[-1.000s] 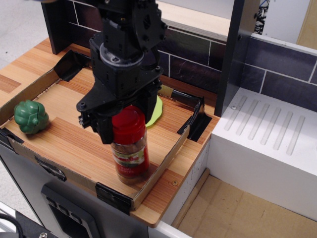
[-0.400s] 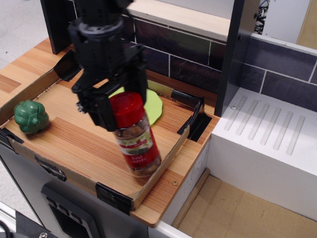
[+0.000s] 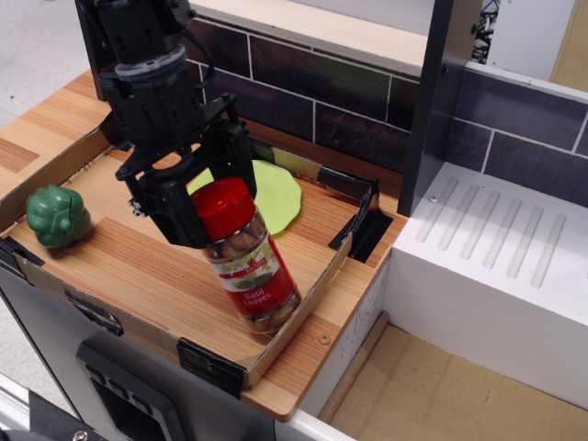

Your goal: Topple basil bottle

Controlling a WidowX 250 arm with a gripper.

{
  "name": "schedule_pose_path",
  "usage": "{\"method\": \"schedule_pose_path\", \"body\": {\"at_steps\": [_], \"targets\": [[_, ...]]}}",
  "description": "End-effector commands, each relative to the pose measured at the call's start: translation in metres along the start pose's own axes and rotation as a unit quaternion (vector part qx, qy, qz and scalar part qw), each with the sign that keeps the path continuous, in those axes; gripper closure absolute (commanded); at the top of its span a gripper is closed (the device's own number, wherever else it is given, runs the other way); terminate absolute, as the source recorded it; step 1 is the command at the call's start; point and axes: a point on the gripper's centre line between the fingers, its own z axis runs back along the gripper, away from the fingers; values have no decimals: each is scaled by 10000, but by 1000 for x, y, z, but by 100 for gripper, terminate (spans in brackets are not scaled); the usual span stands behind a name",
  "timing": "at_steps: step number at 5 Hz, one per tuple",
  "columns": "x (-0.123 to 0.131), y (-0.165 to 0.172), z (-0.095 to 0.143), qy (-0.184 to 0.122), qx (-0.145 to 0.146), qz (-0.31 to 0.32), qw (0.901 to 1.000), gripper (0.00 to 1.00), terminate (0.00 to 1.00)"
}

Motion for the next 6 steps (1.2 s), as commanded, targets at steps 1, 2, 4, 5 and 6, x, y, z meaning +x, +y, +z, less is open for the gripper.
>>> {"method": "schedule_pose_path", "body": {"at_steps": [1, 2, 4, 5, 6], "targets": [[11, -9, 3, -685, -303, -419, 9963, 100, 0], [22, -9, 4, -1302, -90, -743, 9887, 100, 0], [43, -6, -7, -2667, -265, -700, 9609, 100, 0], [44, -7, -16, -2833, -240, -812, 9553, 100, 0], [47, -8, -18, -2831, -260, -821, 9552, 100, 0]]}}
